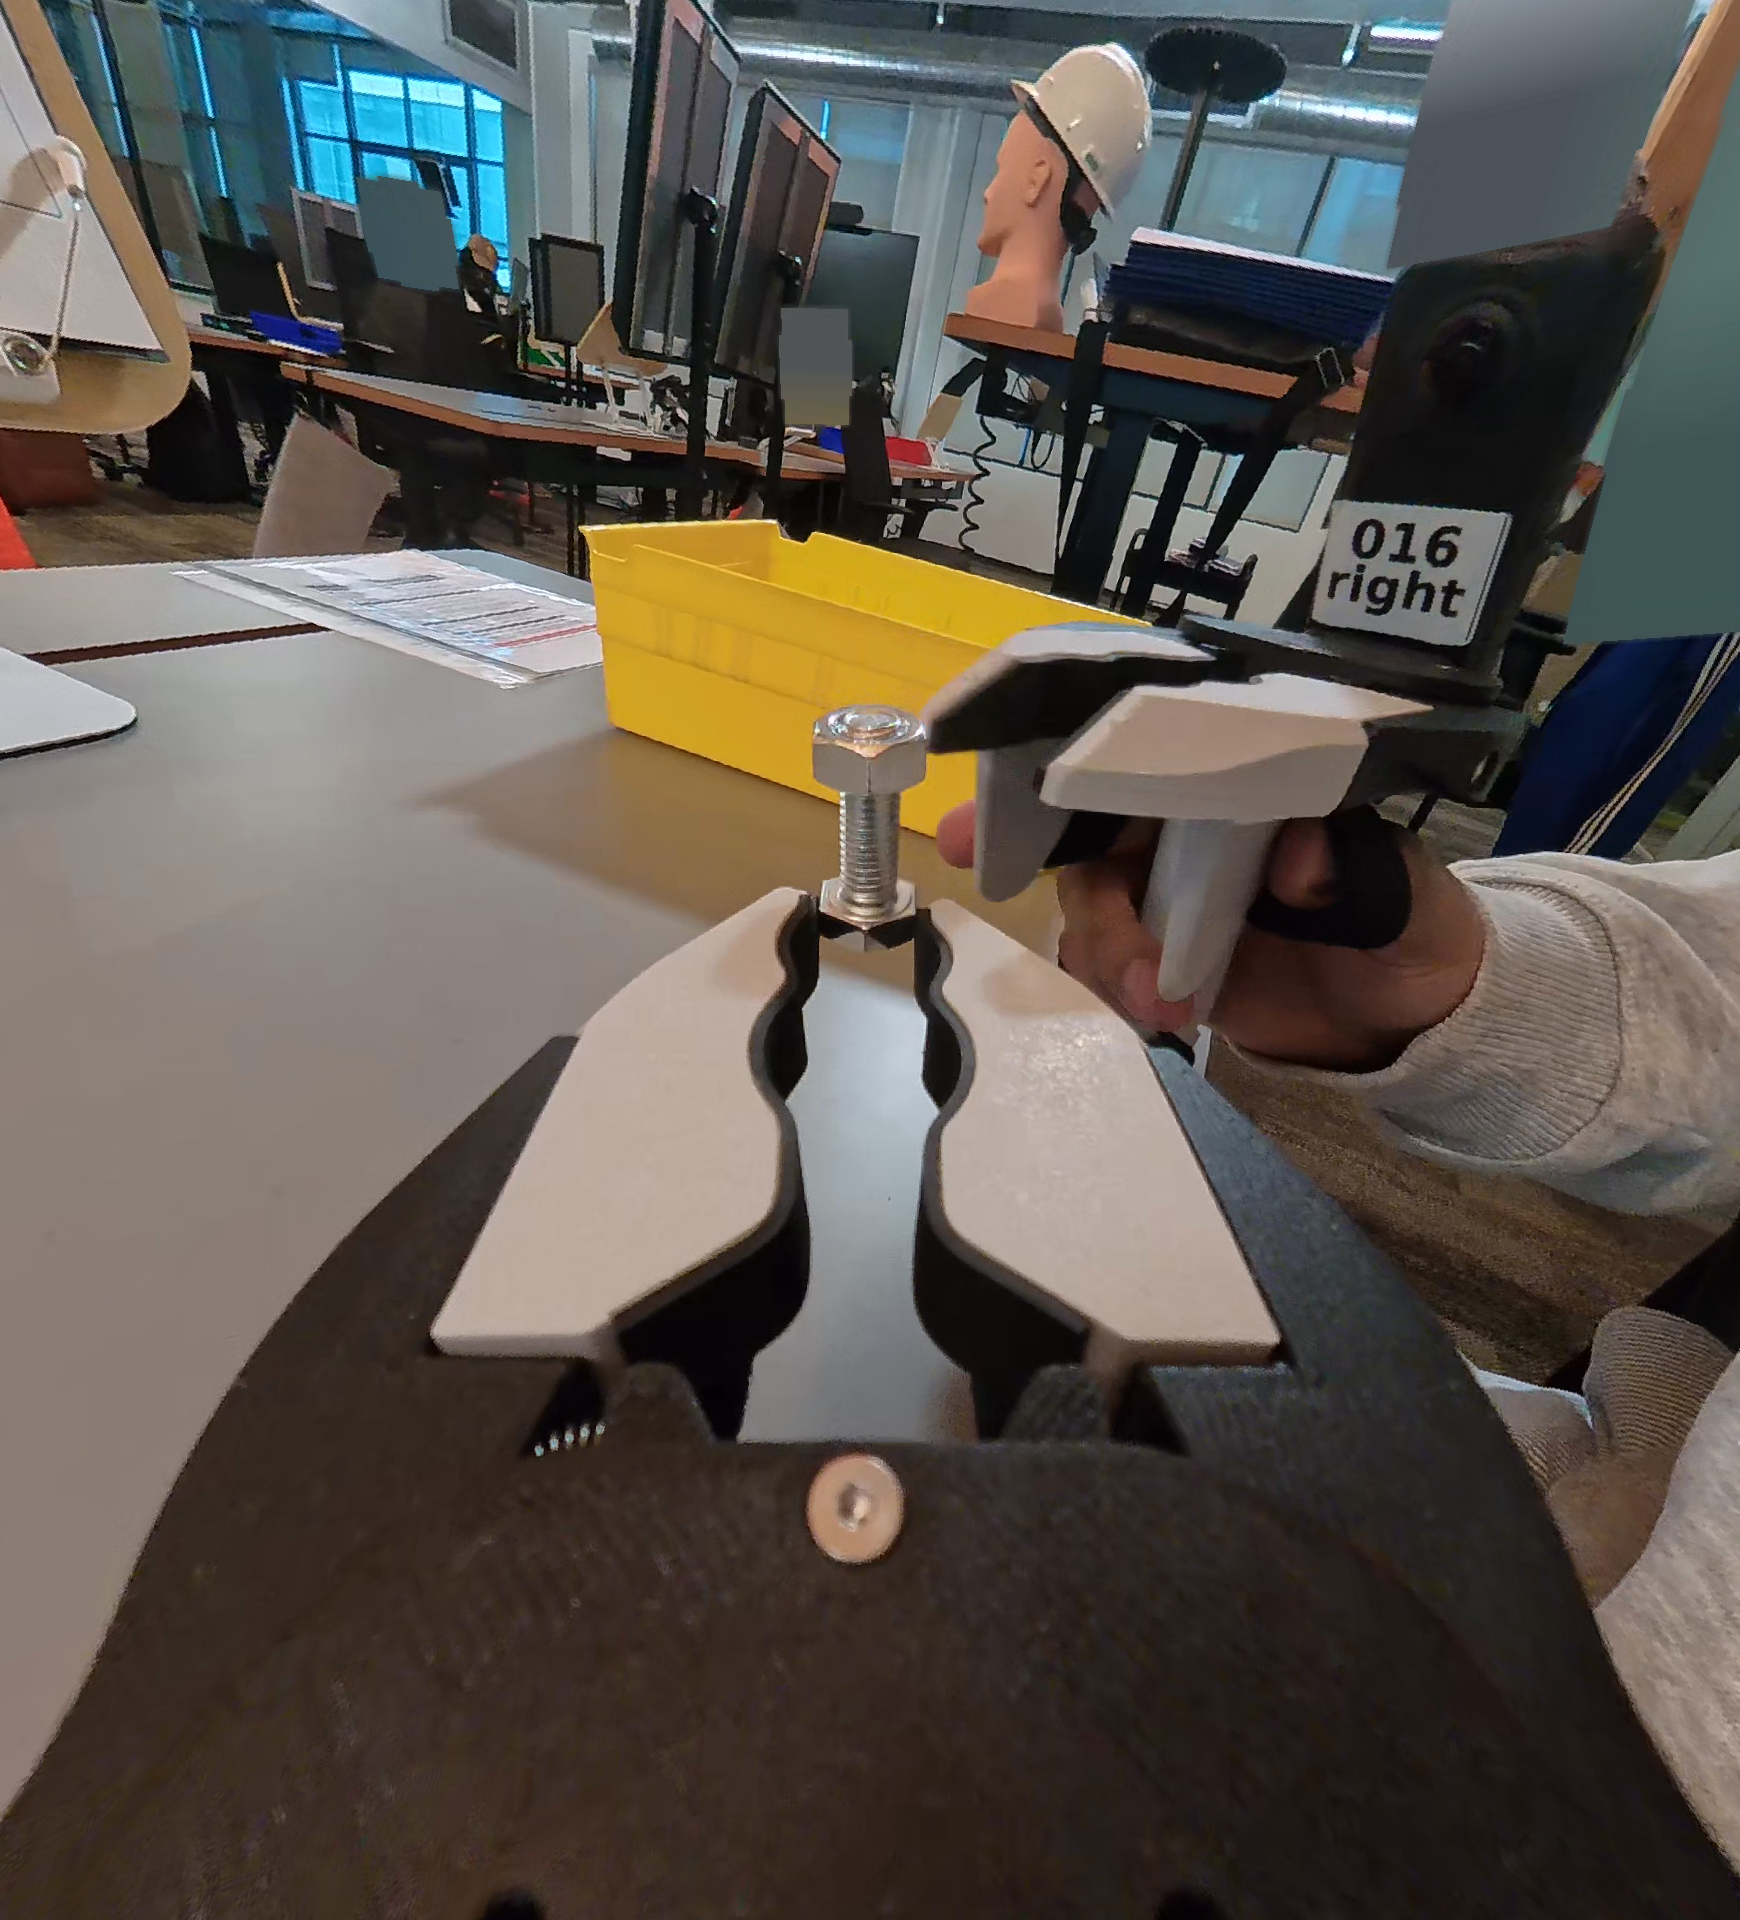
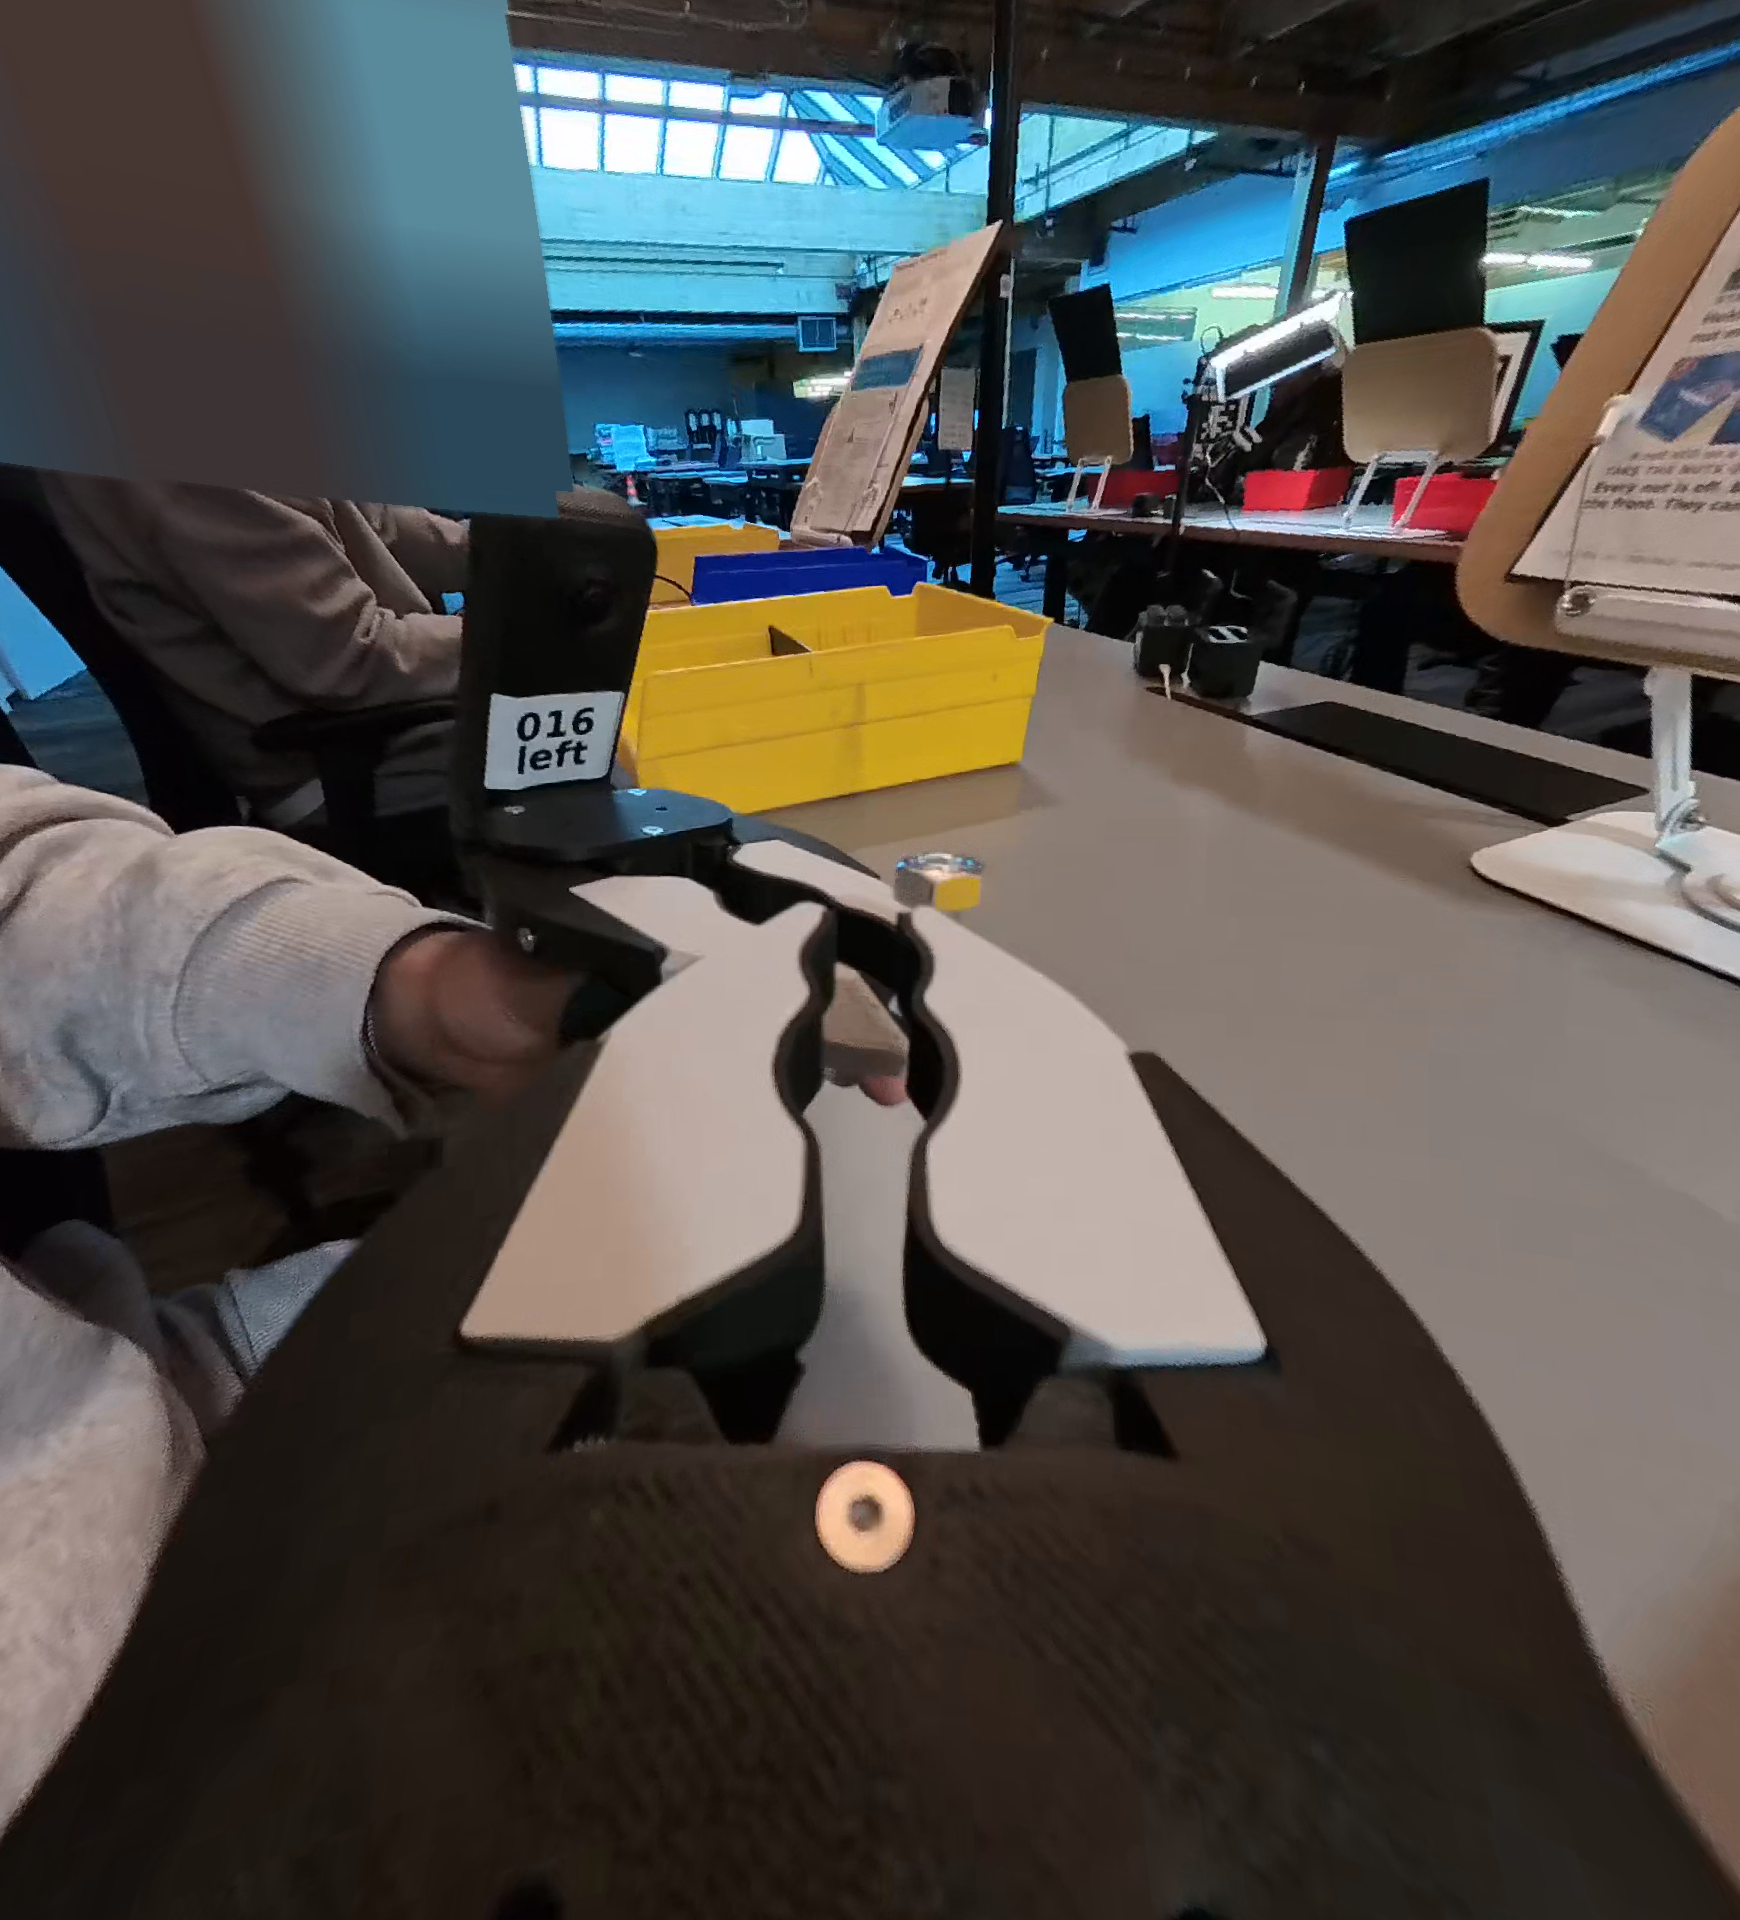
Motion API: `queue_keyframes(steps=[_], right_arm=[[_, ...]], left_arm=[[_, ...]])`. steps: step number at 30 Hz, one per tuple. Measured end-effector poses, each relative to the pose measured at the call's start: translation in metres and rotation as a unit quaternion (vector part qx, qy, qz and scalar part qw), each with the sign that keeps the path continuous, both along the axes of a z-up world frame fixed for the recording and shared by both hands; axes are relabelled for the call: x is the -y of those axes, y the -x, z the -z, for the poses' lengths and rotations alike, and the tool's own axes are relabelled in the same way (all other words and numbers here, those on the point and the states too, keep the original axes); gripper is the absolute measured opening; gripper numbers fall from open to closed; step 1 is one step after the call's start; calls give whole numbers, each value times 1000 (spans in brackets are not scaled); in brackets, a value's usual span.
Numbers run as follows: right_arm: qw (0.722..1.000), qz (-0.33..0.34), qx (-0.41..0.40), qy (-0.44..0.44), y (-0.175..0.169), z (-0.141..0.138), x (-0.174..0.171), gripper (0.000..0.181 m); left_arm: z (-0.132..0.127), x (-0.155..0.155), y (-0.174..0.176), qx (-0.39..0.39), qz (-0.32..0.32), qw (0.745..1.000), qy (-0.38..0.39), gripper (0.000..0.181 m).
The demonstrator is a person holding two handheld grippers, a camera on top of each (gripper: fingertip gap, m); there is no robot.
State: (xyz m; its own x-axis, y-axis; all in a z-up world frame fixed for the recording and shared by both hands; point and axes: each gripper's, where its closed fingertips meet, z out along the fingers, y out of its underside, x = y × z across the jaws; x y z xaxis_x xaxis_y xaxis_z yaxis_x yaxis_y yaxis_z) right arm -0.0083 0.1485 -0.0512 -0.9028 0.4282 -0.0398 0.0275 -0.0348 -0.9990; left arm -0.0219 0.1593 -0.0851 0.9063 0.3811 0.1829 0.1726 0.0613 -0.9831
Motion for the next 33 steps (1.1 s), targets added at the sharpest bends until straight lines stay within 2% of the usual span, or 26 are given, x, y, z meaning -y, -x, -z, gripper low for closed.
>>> queue_keyframes(steps=[2, 5, 8, 11, 18, 20, 22, 29, 33], right_arm=[[1000, 7, 4, 12, 3, -2, -1, 20], [999, 20, -15, 26, 7, -4, 0, 49], [999, 16, -37, 13, 3, -3, 5, 56], [999, 7, -44, 0, -2, -2, 9, 47], [999, 33, -41, 8, 4, -7, -1, 31], [998, 39, -39, 8, 6, -5, 0, 40], [998, 41, -39, 2, 7, -3, 1, 42], [999, 38, -36, -10, 6, 1, 4, 33], [999, 44, -24, -6, 9, 1, -1, 19]], left_arm=[[0, -1, -1, -3, 1, 1000, 4, 18], [1, -3, -3, -8, 5, 1000, 11, 18], [1, -3, -3, -8, 6, 1000, 11, 18], [0, -1, -1, 0, 3, 1000, 3, 18], [1, -2, -2, -3, 4, 1000, 8, 18], [1, -4, -4, -10, 7, 1000, 14, 18], [2, -5, -6, -16, 11, 1000, 19, 18], [1, -6, -8, -23, 15, 999, 20, 18], [0, -4, -5, -12, 10, 1000, 8, 18]])
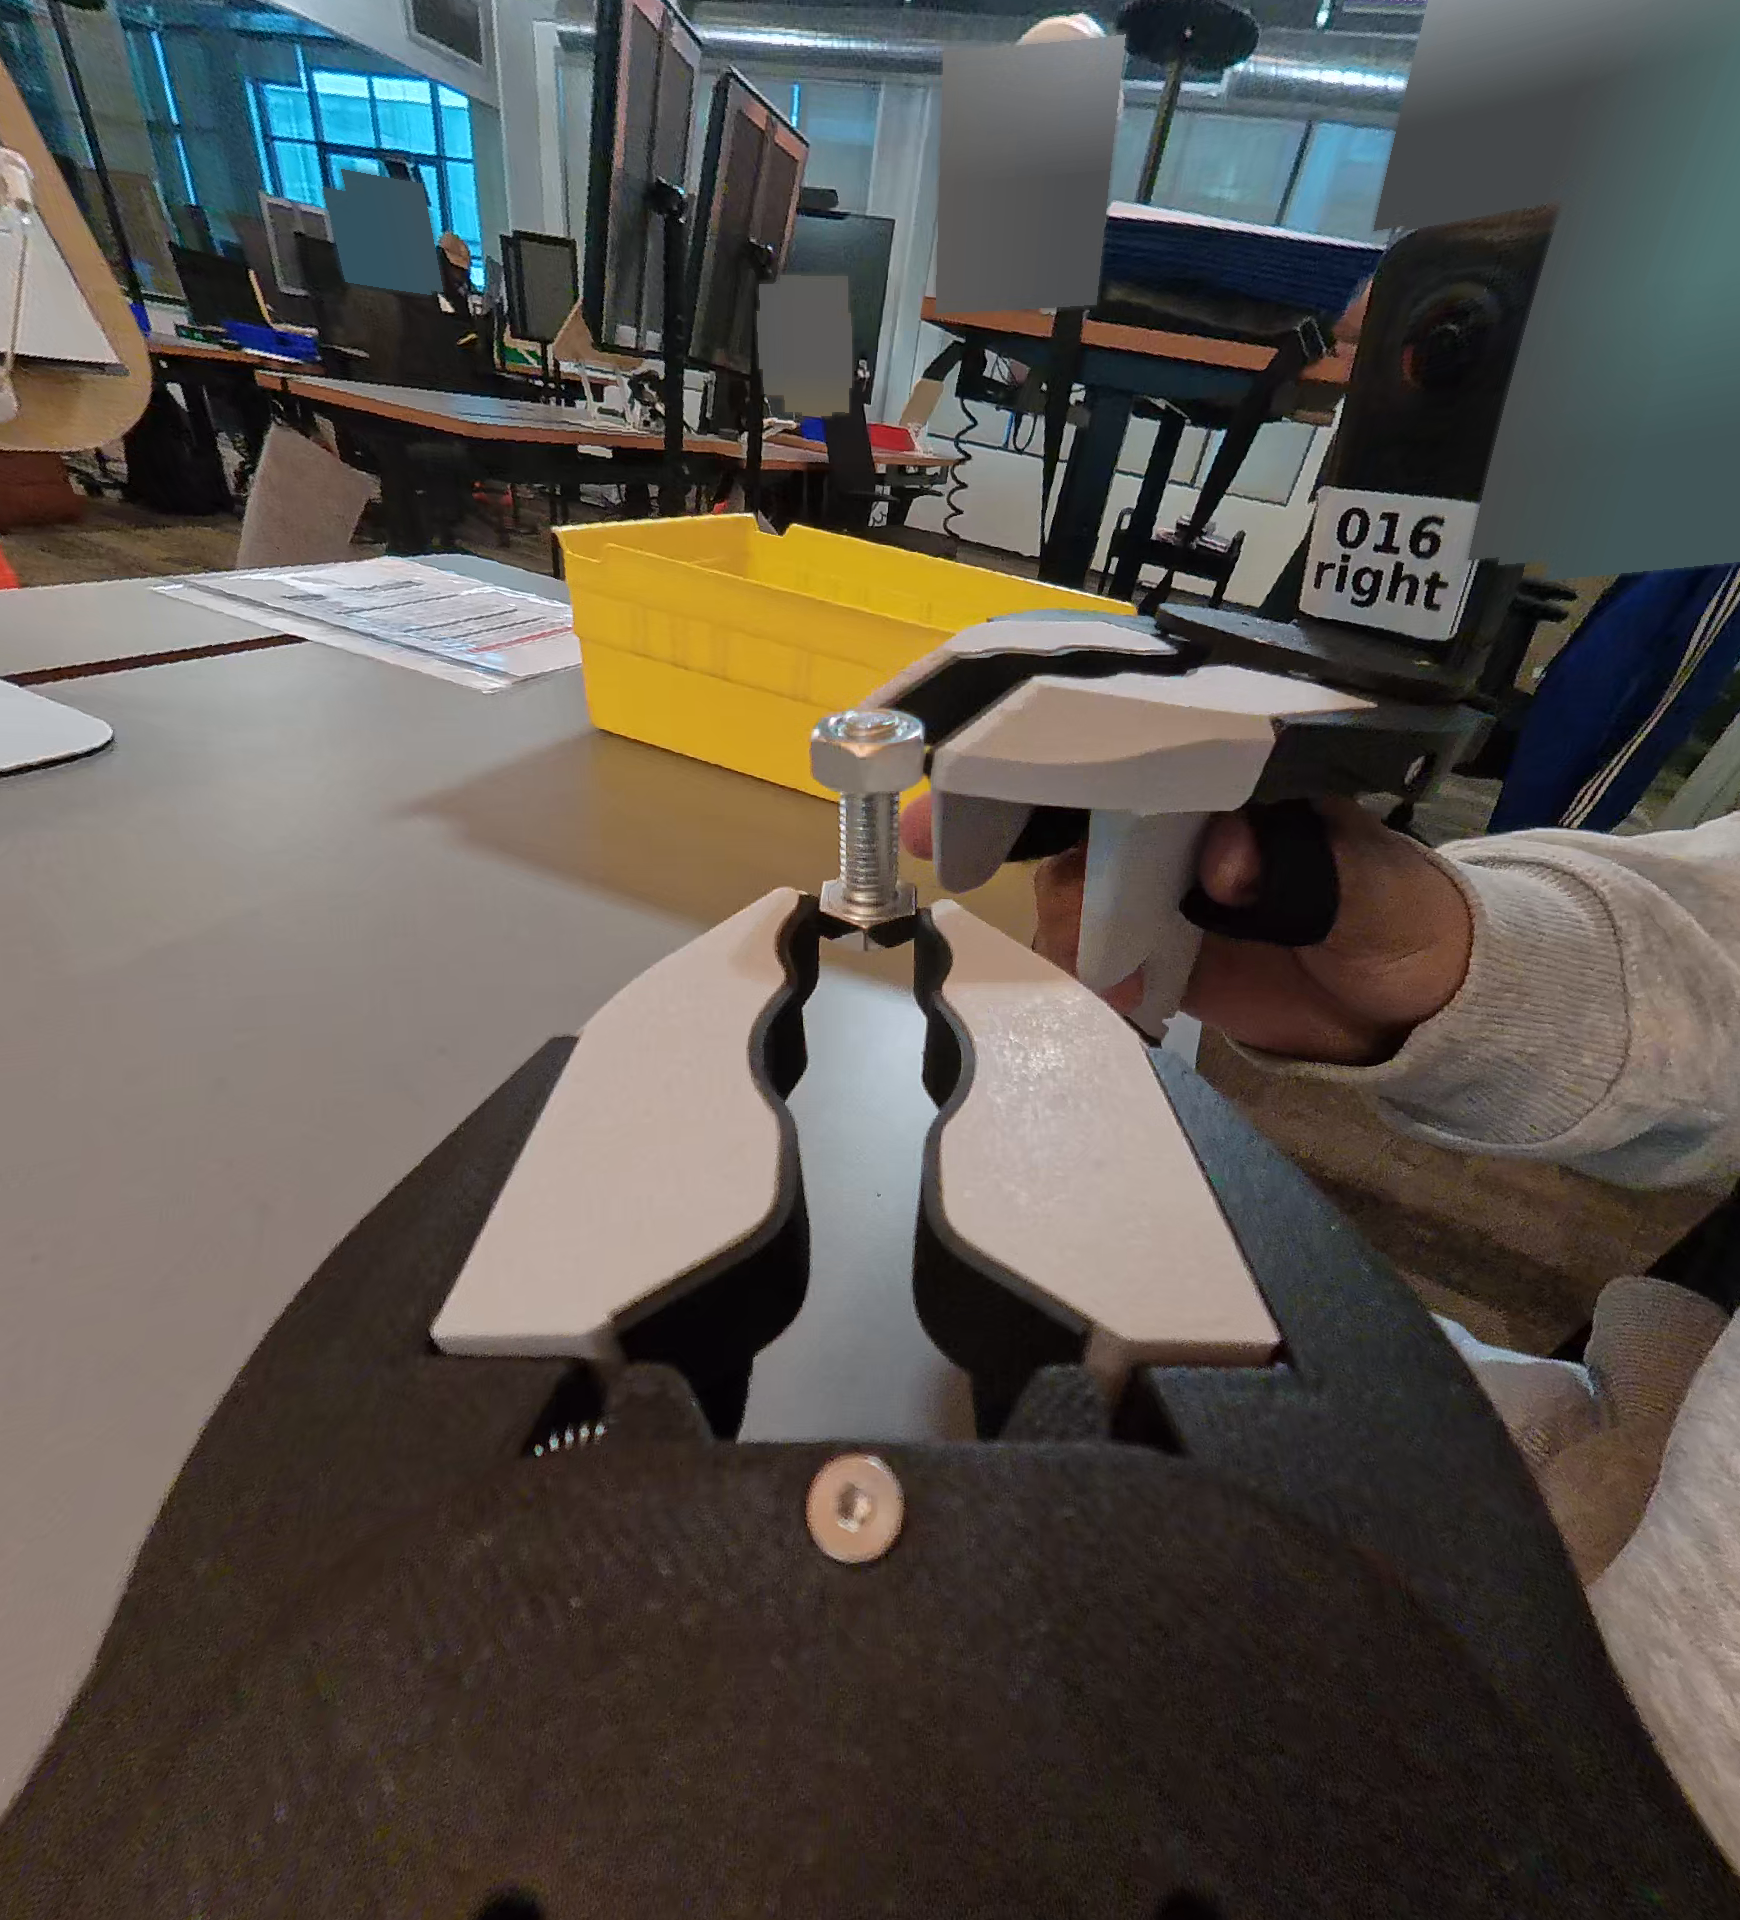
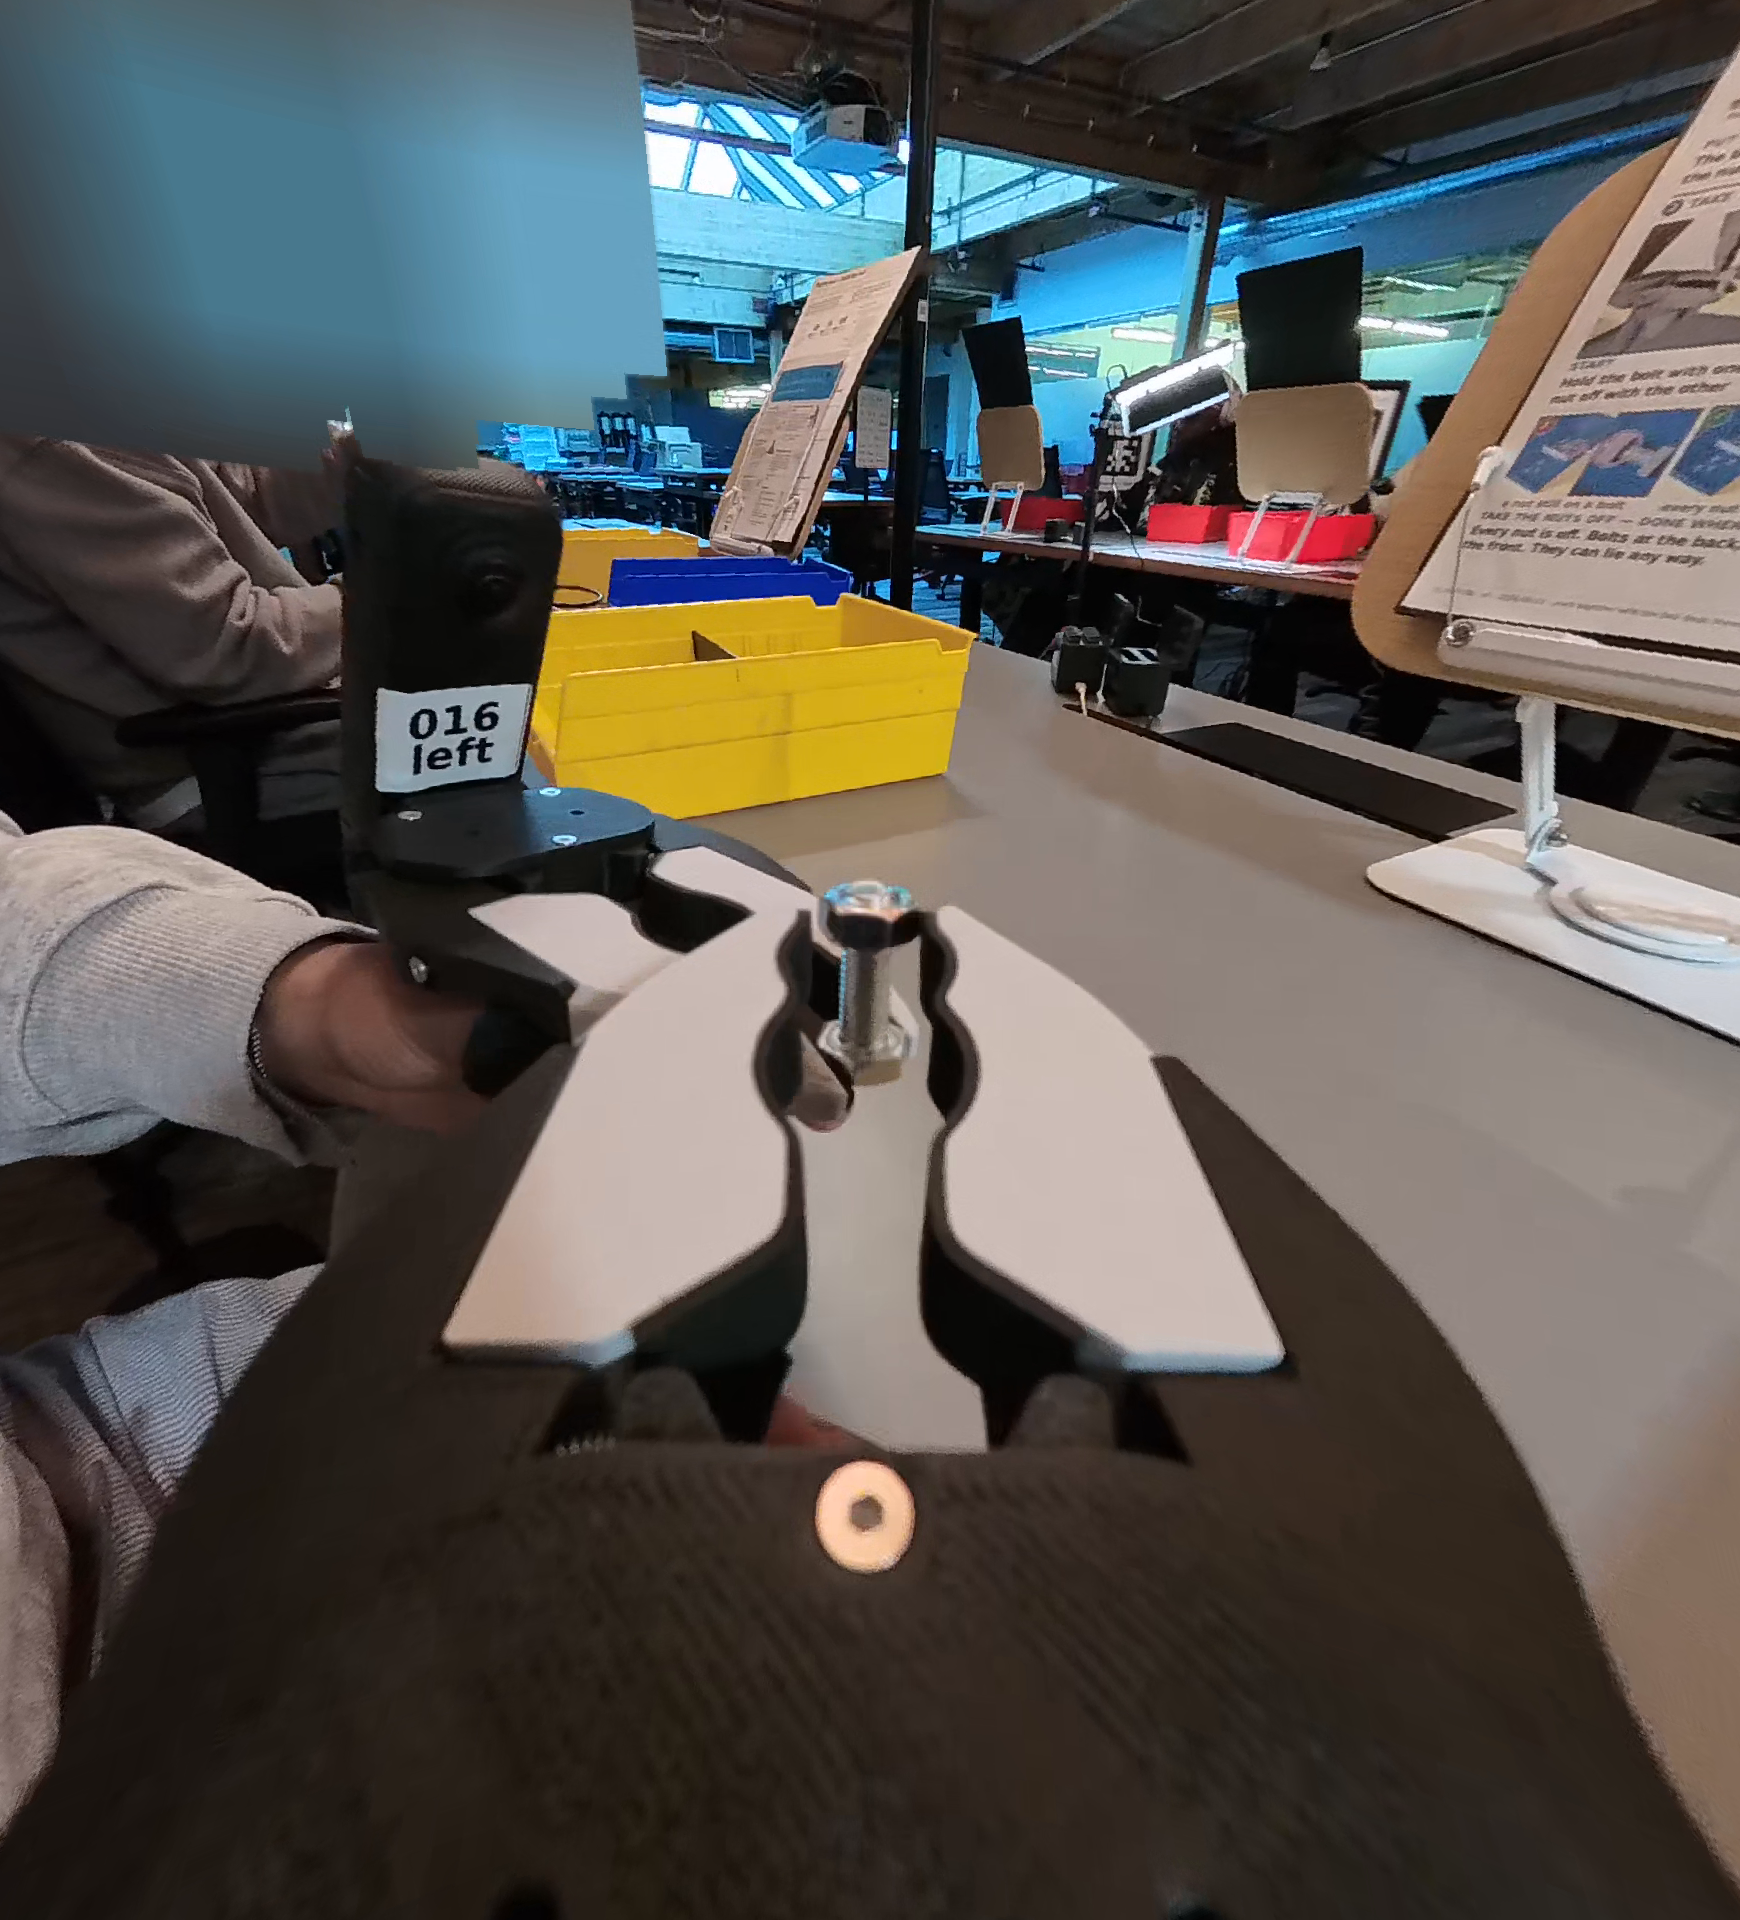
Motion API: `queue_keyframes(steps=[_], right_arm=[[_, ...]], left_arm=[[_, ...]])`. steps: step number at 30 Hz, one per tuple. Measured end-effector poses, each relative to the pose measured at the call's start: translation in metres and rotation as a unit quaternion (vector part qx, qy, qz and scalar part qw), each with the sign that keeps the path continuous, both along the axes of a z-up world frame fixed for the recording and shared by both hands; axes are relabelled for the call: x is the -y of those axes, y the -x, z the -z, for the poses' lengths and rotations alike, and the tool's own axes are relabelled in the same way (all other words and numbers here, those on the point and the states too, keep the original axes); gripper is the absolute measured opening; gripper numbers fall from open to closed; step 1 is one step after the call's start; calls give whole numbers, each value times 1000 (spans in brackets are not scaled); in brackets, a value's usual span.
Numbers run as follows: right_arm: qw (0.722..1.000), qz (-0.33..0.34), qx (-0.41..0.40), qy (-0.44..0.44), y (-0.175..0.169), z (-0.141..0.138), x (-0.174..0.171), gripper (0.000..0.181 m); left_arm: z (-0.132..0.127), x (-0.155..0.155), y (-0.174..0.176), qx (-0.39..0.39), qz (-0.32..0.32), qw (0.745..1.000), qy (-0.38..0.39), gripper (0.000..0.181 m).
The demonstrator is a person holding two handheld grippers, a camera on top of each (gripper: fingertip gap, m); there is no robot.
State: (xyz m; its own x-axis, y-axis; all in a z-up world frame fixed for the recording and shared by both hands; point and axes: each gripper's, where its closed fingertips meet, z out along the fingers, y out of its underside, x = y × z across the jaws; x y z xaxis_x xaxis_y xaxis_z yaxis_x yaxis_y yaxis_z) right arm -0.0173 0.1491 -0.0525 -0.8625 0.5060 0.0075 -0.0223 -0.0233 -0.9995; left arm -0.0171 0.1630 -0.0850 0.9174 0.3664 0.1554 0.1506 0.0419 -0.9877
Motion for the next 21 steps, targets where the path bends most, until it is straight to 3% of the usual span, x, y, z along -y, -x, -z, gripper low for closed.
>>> queue_keyframes(steps=[5, 11, 13, 21], right_arm=[[1000, 5, 21, 21, 5, -1, -8, 5], [997, -14, 39, 65, 3, -8, -6, 35], [997, -20, 40, 62, 2, -7, -3, 37], [999, -17, 21, 20, -1, 0, 0, 18]], left_arm=[[0, 2, 2, 9, -3, 1000, -8, 18], [1, -3, -4, -12, 6, 1000, 12, 18], [1, -4, -5, -18, 8, 1000, 16, 18], [1, -4, -5, -19, 7, 1000, 16, 18]])
